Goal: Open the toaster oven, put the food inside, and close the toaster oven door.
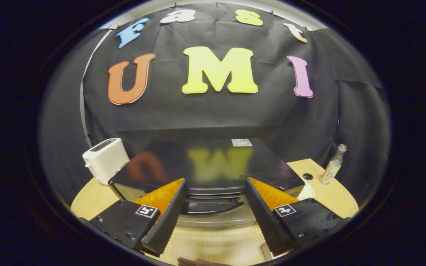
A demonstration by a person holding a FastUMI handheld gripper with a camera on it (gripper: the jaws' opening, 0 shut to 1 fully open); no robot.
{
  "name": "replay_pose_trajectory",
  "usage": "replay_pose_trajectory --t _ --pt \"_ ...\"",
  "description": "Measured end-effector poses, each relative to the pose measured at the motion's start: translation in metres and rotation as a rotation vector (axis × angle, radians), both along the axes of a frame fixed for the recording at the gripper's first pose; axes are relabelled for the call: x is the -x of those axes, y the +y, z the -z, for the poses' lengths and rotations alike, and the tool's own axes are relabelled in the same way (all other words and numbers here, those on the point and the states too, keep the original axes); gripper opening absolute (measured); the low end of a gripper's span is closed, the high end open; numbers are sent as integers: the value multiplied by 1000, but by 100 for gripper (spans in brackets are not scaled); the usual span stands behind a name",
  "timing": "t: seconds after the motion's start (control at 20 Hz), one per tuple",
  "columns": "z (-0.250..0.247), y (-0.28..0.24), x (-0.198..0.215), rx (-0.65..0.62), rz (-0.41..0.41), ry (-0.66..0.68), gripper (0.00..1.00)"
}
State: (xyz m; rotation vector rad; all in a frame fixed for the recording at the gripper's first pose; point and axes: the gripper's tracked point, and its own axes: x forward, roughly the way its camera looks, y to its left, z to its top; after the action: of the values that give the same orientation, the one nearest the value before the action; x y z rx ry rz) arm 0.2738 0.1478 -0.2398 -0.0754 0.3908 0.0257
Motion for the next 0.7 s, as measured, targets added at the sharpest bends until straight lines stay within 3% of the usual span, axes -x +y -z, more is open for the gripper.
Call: replay_pose_trajectory --t 0.4,0.7 --pt "4 -4 33 11 -13 -4 100" --pt "18 -10 80 15 -39 2 99"
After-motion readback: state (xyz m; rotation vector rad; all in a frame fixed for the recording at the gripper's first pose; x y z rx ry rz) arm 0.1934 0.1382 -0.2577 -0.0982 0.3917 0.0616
